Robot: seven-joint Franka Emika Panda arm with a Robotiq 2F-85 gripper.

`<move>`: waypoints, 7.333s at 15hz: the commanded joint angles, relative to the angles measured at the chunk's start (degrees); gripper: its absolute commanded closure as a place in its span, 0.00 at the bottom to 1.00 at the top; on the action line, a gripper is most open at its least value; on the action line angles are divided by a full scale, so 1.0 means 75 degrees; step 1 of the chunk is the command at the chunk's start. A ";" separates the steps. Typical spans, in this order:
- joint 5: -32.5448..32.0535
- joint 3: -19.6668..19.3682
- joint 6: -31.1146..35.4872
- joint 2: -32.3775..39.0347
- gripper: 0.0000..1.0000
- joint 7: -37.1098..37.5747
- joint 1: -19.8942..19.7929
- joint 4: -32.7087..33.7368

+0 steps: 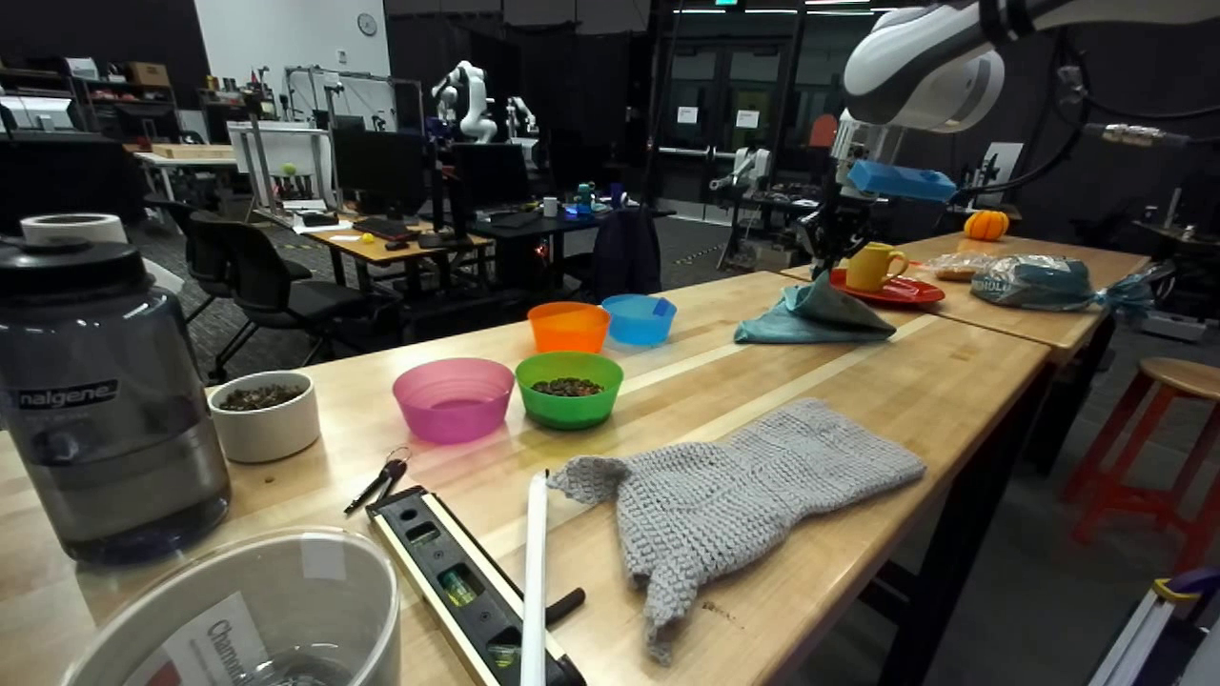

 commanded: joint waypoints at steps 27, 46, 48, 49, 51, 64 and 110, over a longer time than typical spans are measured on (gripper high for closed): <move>-0.0486 0.1026 0.1498 -0.0112 0.68 -0.0224 0.0937 -0.1232; -0.0426 0.0358 0.1436 -0.0688 0.00 -0.0658 0.0496 -0.1076; -0.0496 0.0205 0.1355 -0.0590 0.00 -0.0778 0.0340 -0.0962; -0.0525 0.0123 0.1320 -0.0548 0.00 -0.0918 0.0271 -0.0919; -0.0563 -0.0012 0.1256 -0.0490 0.00 -0.1232 0.0164 -0.0864; -0.1449 -0.0171 0.1761 0.0119 0.00 -0.2838 0.0067 -0.0468; -0.1174 -0.0568 0.1091 0.0901 1.00 -0.3358 -0.0413 -0.0764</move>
